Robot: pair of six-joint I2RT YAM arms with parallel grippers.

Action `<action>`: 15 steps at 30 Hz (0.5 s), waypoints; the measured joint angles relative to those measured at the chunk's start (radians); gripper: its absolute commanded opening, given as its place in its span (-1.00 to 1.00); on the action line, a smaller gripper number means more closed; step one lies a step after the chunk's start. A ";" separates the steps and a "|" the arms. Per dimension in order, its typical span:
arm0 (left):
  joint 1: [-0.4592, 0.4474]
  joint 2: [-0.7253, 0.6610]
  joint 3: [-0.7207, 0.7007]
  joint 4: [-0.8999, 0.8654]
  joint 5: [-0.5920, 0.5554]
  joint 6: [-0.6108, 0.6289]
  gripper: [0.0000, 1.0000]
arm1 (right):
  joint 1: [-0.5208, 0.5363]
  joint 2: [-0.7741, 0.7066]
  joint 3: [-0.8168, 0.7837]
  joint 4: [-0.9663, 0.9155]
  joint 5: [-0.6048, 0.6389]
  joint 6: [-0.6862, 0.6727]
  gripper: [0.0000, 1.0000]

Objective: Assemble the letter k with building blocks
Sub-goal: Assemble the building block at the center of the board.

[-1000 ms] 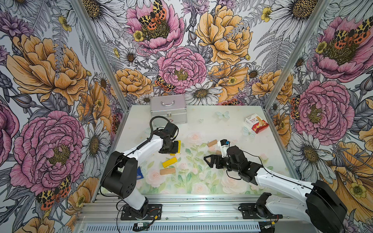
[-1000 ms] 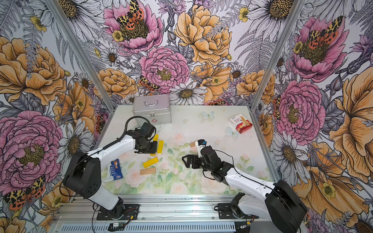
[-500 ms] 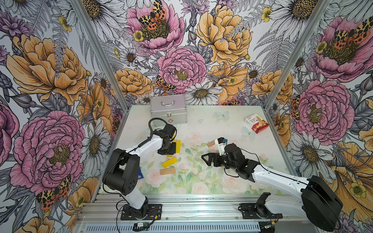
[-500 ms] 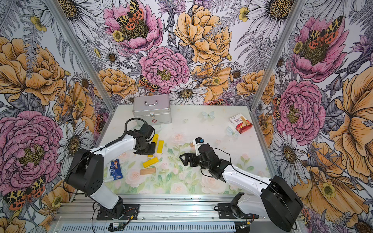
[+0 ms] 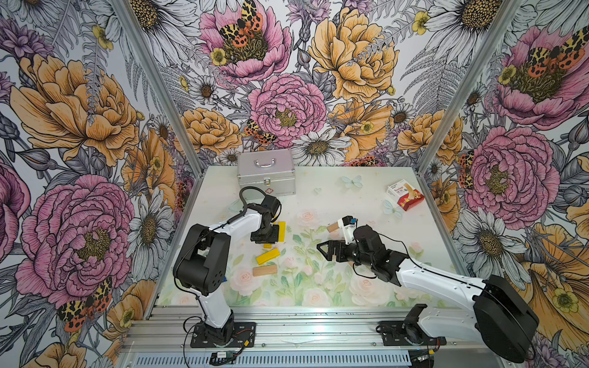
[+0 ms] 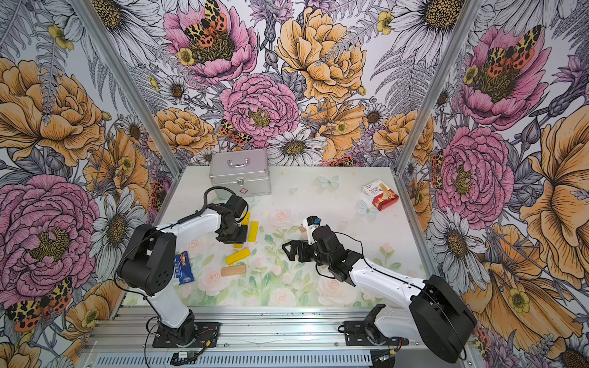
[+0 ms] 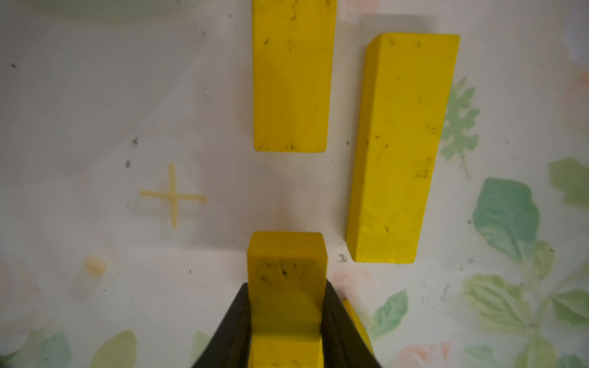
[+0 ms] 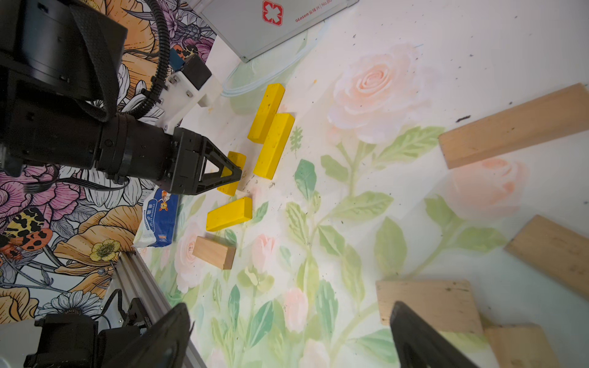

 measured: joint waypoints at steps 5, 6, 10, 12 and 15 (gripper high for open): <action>0.000 0.031 0.024 0.000 -0.003 0.004 -0.43 | 0.000 0.000 0.000 0.000 0.000 0.000 0.98; 0.000 0.033 0.028 0.000 -0.003 0.004 -0.44 | 0.000 0.000 0.000 0.000 0.000 0.000 0.98; 0.000 0.045 0.046 0.000 -0.004 0.007 -0.45 | 0.000 0.002 0.002 0.000 0.000 0.000 0.99; 0.000 0.068 0.054 0.003 -0.003 0.007 -0.45 | 0.000 0.013 0.008 0.001 0.000 0.000 0.99; 0.000 0.094 0.056 0.002 -0.003 0.007 -0.45 | 0.000 0.027 0.012 0.001 -0.003 0.000 0.99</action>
